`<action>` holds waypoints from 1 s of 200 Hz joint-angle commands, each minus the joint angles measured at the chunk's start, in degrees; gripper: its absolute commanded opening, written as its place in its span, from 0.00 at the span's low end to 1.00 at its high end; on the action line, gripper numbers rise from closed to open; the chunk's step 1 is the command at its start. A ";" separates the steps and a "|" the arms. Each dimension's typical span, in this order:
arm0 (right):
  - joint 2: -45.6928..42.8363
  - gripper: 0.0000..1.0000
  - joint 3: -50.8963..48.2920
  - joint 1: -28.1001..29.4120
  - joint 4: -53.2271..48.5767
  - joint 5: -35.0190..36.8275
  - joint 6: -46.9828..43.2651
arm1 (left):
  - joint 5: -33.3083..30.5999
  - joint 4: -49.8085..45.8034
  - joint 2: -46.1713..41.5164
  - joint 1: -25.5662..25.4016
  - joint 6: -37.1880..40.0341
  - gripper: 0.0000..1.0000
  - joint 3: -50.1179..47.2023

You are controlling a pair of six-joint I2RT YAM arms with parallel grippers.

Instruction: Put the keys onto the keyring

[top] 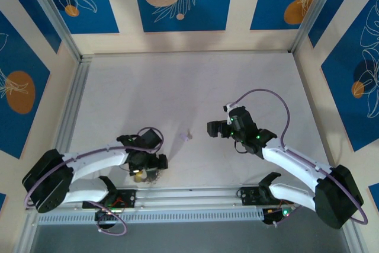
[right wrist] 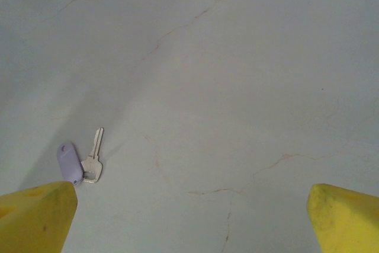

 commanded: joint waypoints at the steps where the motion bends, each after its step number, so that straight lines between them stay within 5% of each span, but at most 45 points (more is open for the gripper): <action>1: -1.52 1.00 0.41 -0.43 -0.20 -1.10 -1.07 | 4.34 23.56 3.65 -0.66 1.94 1.00 -1.00; 55: -1.54 1.00 -0.57 -1.75 1.38 -2.01 -0.72 | -0.62 10.29 -2.39 -0.62 6.26 0.99 3.73; 94: -1.68 1.00 0.12 -1.97 0.61 -2.00 -1.19 | -0.12 8.19 -2.97 -0.88 7.73 0.89 3.81; 153: -2.90 0.99 -1.50 -2.42 0.75 -1.97 -0.72 | 3.79 -8.71 -9.18 -2.25 14.68 0.75 6.44; 200: -3.41 0.99 -1.40 -2.40 0.27 -2.20 -0.43 | 4.06 -4.63 -7.47 -3.59 13.29 0.58 3.75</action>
